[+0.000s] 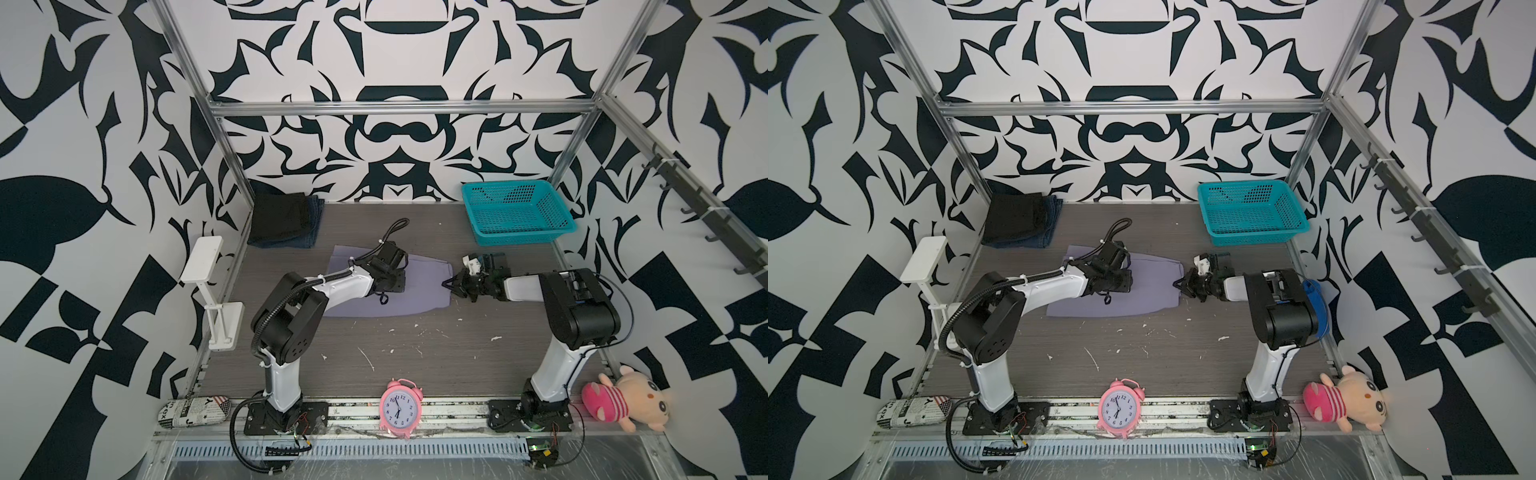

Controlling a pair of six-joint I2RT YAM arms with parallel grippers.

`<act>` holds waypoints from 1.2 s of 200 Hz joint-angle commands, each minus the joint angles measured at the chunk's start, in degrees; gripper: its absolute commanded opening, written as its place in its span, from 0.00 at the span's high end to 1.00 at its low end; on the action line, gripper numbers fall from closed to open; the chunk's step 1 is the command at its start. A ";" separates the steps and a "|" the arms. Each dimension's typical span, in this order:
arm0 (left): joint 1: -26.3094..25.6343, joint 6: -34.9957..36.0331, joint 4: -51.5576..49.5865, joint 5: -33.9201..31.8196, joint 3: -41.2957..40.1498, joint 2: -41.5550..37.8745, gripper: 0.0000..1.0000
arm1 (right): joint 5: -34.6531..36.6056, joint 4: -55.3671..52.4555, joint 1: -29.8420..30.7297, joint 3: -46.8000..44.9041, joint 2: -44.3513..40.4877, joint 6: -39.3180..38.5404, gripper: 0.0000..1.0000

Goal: Fold and stack skirts
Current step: Fold the skirt at the center of the table.

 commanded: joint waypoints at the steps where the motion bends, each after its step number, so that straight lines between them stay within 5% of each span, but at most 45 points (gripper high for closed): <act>1: -0.25 -1.59 1.23 -1.72 -1.19 1.30 0.58 | 2.11 -5.33 -0.05 2.19 -3.74 -1.51 1.00; 51: -0.50 -2.44 3.69 -2.20 -2.73 3.27 0.63 | 11.88 -25.84 1.31 9.18 -13.95 -6.31 1.00; 106: -0.86 -3.44 9.03 -3.42 -5.63 2.94 0.64 | 24.20 -40.72 12.21 23.24 -17.08 -6.83 1.00; 156: -1.21 -4.41 12.56 -4.06 -7.50 0.86 0.64 | 23.33 -37.11 18.52 32.83 -10.36 -1.49 1.00; 240: 1.63 -1.68 5.82 -10.67 -13.61 -20.71 0.56 | 26.53 -40.72 18.29 35.59 -10.46 -5.25 1.00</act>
